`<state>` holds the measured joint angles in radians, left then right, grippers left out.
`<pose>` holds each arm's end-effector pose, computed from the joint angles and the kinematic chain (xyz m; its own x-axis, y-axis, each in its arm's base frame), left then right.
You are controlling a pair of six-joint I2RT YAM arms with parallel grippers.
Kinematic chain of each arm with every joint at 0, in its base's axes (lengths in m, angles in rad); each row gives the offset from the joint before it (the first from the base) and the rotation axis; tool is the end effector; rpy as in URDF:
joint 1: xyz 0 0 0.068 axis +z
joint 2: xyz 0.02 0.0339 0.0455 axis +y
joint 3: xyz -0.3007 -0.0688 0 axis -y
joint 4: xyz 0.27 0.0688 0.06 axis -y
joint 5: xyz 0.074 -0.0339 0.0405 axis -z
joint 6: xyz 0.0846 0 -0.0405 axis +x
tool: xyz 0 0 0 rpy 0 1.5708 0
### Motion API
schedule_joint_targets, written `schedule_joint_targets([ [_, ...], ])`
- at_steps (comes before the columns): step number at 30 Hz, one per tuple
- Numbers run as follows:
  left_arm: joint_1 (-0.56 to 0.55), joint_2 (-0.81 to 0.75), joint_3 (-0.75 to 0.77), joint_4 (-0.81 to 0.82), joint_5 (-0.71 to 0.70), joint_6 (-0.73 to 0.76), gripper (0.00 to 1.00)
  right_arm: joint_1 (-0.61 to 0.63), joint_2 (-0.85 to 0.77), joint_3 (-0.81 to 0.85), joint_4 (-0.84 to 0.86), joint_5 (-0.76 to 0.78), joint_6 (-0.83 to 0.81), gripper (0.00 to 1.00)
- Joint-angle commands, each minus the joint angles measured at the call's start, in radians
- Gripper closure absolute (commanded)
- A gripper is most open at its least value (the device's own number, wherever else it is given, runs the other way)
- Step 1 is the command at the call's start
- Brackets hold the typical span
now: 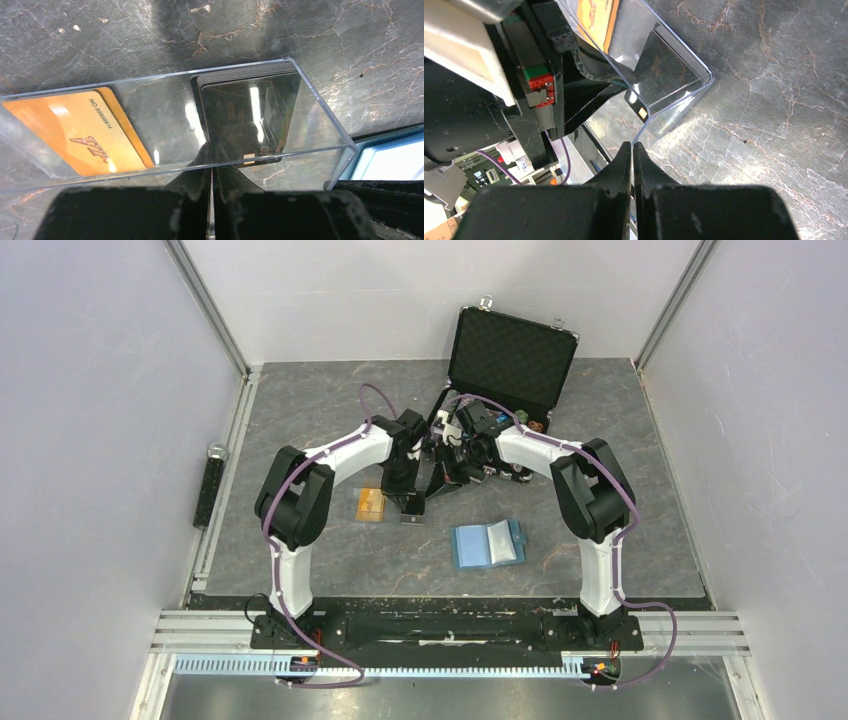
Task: Put the credit cards into the card holder
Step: Pick up the credit card from the storage box.
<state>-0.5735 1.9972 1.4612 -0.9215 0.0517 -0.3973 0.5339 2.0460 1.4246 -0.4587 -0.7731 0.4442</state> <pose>0.3547 -0.2343 0.1435 -0.9812 0.1737 -0.0844 0.1812 0.9792 -0.0911 0.3792 0.2928 0.1538 -0.9638 -0.2125 -0.1608 -0.2584 0.5980 0.7587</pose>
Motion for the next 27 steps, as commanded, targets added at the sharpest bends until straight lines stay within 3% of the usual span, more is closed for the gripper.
schedule_joint_targets([
  [1,-0.012,-0.051,0.042,0.046,0.019,0.015,0.98,0.01,0.017,0.006,0.01,-0.008,-0.019,0.99],
  [15,-0.001,-0.132,-0.013,0.126,0.091,-0.077,0.98,0.01,0.008,-0.007,0.01,-0.003,-0.022,0.99],
  [19,0.015,-0.133,-0.048,0.171,0.149,-0.102,0.86,0.011,0.009,-0.006,0.01,-0.003,-0.021,0.99],
  [27,0.038,-0.14,-0.106,0.232,0.195,-0.137,0.78,0.011,0.008,-0.006,0.009,-0.003,-0.022,0.99],
])
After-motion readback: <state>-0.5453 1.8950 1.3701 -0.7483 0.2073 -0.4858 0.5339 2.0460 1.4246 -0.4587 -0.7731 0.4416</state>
